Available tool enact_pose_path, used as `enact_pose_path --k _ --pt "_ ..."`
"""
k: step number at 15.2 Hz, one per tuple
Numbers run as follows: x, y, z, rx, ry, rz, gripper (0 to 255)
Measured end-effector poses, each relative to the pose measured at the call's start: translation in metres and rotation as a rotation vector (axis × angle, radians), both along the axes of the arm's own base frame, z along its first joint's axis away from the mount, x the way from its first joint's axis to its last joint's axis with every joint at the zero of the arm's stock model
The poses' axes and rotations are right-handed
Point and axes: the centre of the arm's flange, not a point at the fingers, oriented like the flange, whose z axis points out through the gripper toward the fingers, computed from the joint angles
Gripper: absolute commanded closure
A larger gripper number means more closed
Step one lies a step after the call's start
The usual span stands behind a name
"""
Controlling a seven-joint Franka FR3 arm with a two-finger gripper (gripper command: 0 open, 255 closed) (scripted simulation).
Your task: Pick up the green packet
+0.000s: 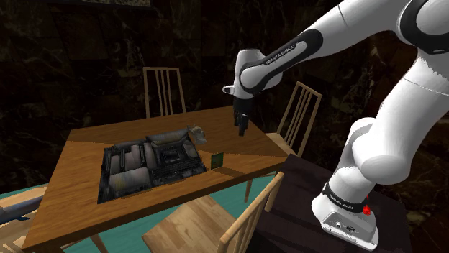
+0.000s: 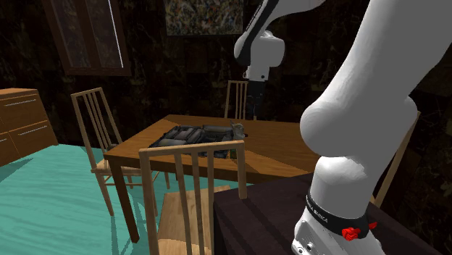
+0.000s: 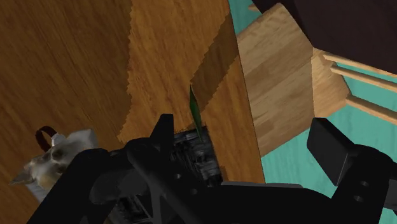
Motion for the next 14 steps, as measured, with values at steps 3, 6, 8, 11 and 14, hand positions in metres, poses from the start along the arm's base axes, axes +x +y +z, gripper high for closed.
enact_pose_path --k 3,6,8,11,14 --pt "0.023 0.006 -0.031 -0.005 -0.008 0.098 0" --pt "0.041 0.015 -0.064 -0.009 -0.014 0.196 0" --pt "0.054 0.023 -0.088 -0.013 -0.019 0.262 0" --pt "0.066 0.028 -0.114 -0.016 -0.024 0.329 0" --pt "0.068 0.03 -0.132 -0.016 -0.024 0.34 0"
